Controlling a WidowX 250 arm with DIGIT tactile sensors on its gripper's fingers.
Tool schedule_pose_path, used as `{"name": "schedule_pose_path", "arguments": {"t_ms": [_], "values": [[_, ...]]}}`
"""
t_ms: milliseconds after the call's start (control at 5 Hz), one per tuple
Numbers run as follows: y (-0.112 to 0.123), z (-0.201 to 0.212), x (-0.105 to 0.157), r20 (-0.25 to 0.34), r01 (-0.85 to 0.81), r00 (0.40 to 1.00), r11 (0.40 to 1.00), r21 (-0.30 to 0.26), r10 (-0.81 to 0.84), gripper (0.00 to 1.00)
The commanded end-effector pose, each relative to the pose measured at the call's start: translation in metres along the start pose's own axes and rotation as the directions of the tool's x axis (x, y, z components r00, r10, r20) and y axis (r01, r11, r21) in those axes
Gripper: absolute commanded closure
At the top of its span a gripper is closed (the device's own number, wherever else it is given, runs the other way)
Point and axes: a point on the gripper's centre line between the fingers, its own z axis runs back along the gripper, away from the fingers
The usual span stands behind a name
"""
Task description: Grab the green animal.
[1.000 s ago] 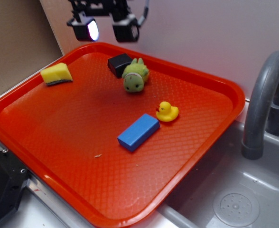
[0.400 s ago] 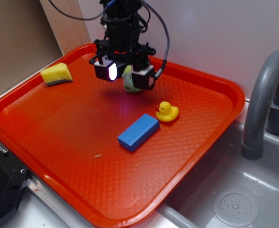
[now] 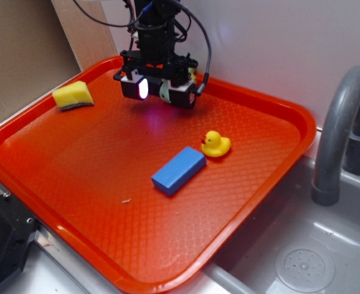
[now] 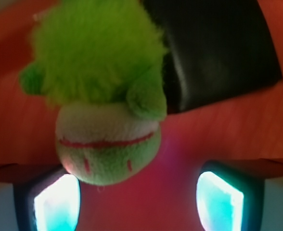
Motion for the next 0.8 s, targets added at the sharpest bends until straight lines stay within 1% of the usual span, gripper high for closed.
{"name": "schedule_pose_path", "arguments": {"t_ms": [0, 200, 400, 600], "values": [[-0.028, 0.022, 0.01, 0.066, 0.082, 0.995, 0.993, -0.081, -0.076, 0.0], [-0.036, 0.03, 0.01, 0.094, 0.1, 0.991, 0.991, -0.093, -0.091, 0.0], [-0.029, 0.032, 0.016, 0.118, 0.089, 0.99, 0.993, -0.081, -0.079, 0.0], [-0.024, 0.029, 0.02, 0.124, 0.069, 0.99, 0.997, -0.045, -0.063, 1.0]]}}
